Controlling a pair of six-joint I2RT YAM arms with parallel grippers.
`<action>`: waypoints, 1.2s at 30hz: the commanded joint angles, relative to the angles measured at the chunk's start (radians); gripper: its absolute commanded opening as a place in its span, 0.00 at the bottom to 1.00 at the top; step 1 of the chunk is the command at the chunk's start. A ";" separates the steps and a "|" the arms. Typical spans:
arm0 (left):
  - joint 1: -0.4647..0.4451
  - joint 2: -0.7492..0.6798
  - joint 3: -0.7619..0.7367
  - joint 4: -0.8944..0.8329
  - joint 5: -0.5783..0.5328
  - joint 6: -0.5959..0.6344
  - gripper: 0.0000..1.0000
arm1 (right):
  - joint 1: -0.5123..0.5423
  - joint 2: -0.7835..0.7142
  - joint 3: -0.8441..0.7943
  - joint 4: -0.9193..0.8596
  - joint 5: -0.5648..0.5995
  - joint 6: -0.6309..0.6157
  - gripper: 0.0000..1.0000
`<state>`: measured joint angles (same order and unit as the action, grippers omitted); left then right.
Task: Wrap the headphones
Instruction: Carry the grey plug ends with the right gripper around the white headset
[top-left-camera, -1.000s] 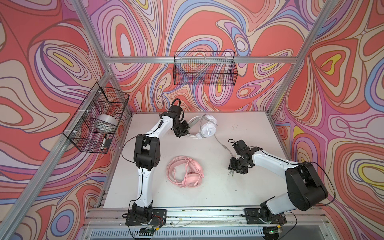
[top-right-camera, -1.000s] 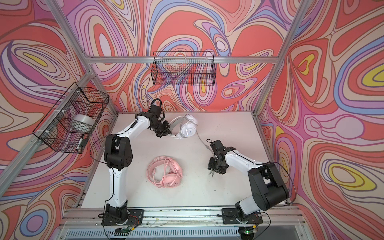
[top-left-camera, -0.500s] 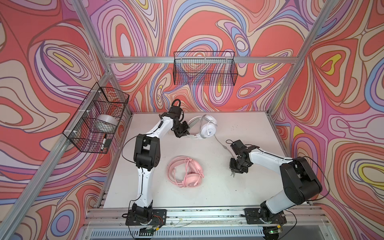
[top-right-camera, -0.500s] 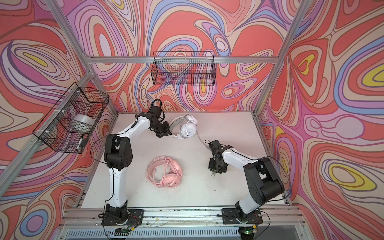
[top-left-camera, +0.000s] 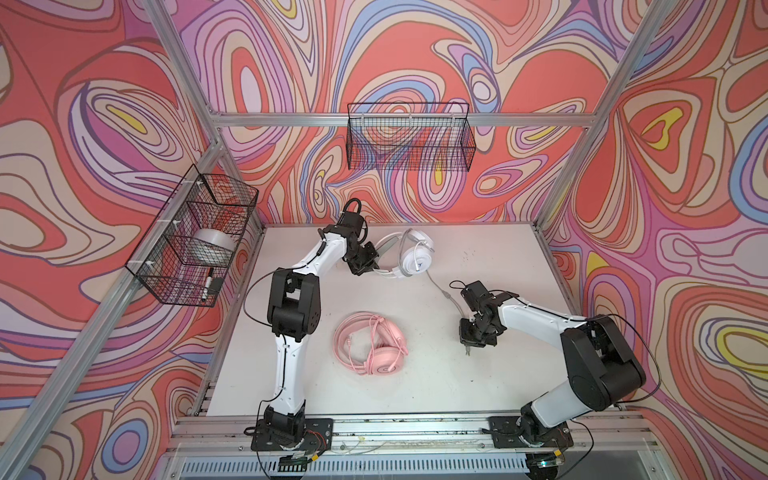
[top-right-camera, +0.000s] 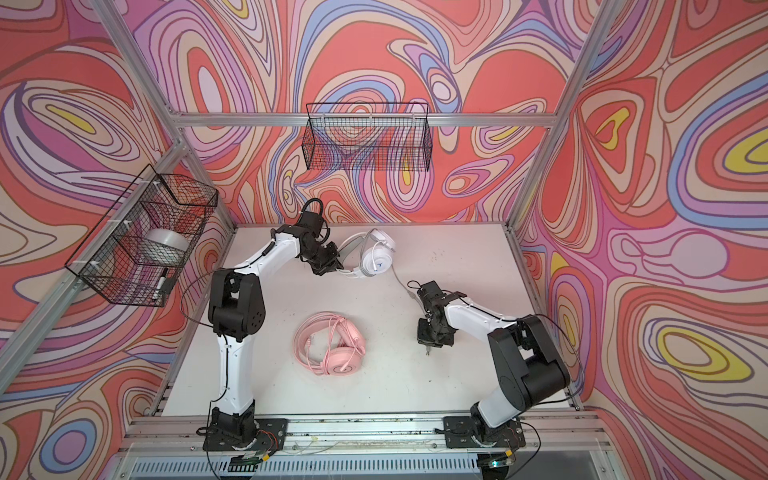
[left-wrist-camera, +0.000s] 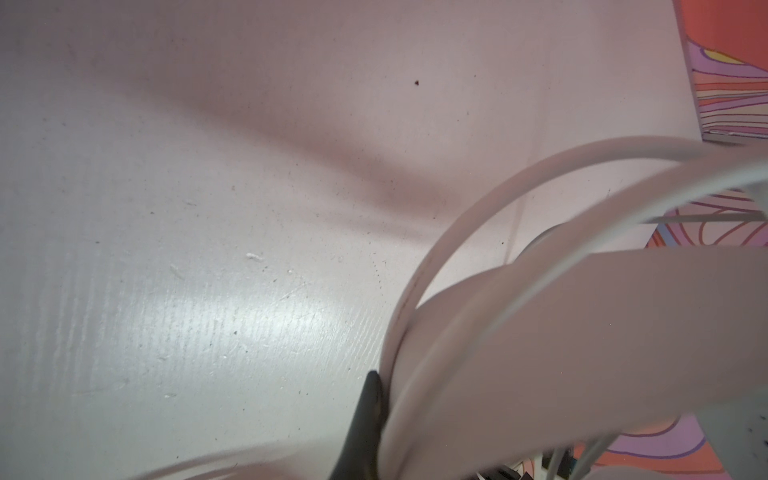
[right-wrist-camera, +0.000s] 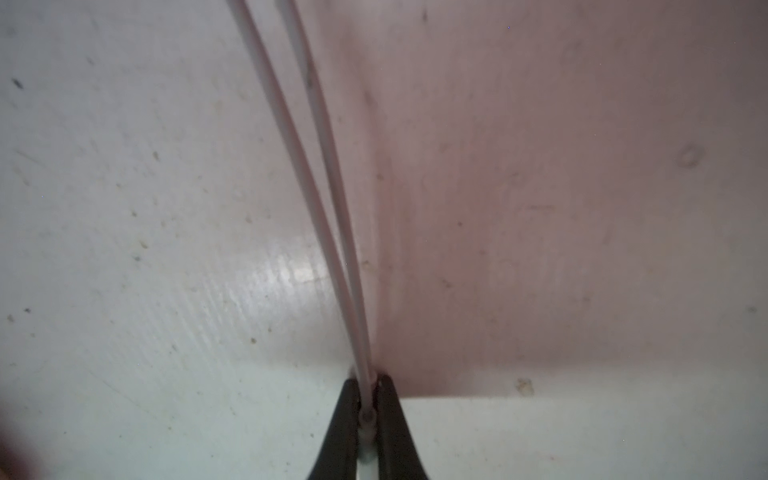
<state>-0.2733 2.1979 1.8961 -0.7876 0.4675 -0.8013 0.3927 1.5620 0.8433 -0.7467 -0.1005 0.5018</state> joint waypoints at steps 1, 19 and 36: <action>-0.001 -0.047 0.012 0.036 0.013 -0.034 0.00 | 0.016 -0.055 0.015 -0.051 -0.053 -0.112 0.00; -0.006 -0.032 0.077 -0.042 -0.145 -0.096 0.00 | 0.108 -0.232 0.250 -0.172 -0.331 -0.370 0.00; -0.024 0.003 0.111 -0.164 -0.287 -0.007 0.00 | 0.123 -0.161 0.583 -0.359 -0.466 -0.651 0.00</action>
<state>-0.2893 2.1983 1.9553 -0.9146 0.2012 -0.8375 0.5117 1.3853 1.3766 -1.0882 -0.5434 -0.0872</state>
